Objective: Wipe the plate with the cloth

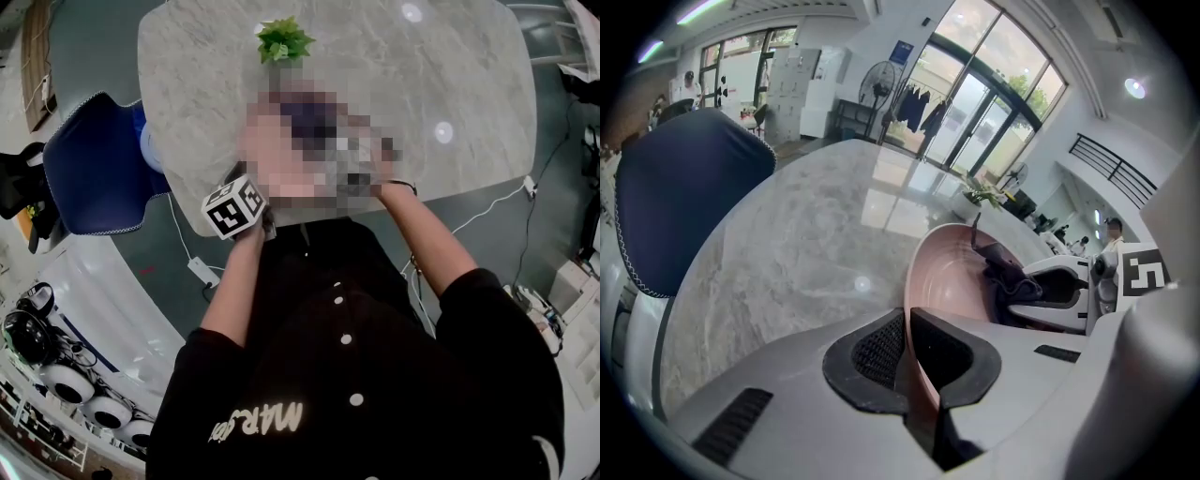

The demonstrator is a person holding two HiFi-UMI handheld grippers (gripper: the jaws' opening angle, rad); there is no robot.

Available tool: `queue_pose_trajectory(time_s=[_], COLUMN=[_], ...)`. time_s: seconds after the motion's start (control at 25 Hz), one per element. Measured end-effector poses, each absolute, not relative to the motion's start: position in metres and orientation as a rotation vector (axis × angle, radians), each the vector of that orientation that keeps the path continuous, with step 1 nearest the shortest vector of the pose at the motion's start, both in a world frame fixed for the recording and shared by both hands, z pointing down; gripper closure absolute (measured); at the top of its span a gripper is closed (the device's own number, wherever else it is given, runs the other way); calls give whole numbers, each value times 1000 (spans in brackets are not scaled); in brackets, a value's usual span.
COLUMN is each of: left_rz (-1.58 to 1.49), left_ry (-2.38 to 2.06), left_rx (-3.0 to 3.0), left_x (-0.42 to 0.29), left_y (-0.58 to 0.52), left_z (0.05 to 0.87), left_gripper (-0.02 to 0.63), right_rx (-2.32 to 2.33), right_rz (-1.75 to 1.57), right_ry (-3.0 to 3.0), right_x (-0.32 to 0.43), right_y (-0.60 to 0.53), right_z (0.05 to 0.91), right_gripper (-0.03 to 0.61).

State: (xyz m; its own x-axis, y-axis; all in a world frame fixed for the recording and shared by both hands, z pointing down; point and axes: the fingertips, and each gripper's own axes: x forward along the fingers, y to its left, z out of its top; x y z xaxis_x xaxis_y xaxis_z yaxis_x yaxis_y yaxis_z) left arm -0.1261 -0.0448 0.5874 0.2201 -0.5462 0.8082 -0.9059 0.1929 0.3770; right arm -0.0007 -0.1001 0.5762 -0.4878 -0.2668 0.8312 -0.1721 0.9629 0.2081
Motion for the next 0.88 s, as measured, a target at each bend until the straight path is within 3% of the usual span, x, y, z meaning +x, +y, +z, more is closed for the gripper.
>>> queue_pose_trajectory(time_s=[0.88], left_rz=[423], left_ry=[-1435], left_rx=[1483], left_x=[-125], left_y=[-46], left_z=[586], left_gripper=[580], right_rx=[203], right_rz=[-293], right_ry=[-1954], right_x=[37], right_y=[-94], right_z=[580], right_gripper=[437])
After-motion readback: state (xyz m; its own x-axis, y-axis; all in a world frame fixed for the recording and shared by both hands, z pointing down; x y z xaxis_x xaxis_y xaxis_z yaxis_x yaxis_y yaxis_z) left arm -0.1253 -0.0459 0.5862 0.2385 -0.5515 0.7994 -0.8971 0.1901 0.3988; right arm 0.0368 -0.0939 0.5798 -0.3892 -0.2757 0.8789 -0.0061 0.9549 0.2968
